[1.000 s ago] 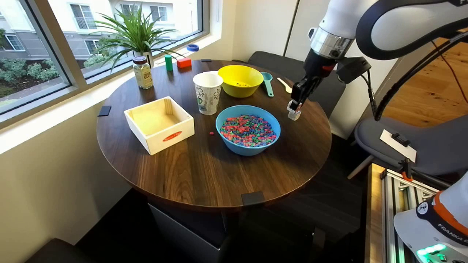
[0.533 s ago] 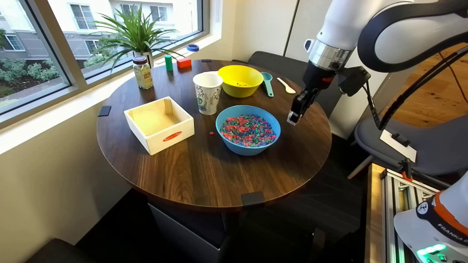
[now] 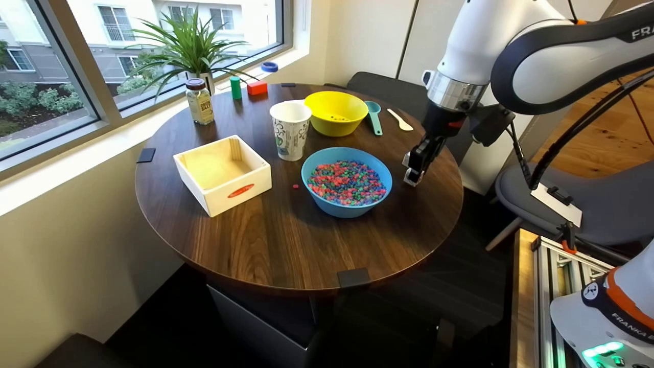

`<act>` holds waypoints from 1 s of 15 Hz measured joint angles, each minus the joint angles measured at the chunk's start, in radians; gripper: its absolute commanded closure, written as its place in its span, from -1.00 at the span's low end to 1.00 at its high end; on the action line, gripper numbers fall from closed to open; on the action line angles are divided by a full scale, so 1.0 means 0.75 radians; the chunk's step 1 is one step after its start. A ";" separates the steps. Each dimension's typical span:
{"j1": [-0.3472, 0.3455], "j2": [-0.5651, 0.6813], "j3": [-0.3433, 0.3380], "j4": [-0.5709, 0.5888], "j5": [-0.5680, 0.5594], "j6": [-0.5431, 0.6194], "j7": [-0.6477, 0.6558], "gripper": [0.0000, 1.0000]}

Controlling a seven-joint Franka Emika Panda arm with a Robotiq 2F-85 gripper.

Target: Put the top block on the table at the left, the put the right block on the left block

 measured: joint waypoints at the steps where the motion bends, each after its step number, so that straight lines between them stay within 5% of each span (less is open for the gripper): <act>1: 0.000 0.002 0.000 0.000 0.000 0.000 0.000 0.81; 3: -0.001 0.005 -0.001 0.000 0.000 0.000 0.000 0.81; 4: -0.001 0.005 -0.001 0.000 0.000 0.000 0.000 -0.19; 11: -0.001 0.000 -0.003 0.001 0.000 0.000 -0.004 -1.00; 15: -0.022 -0.043 -0.004 0.007 -0.038 0.000 -0.004 -1.00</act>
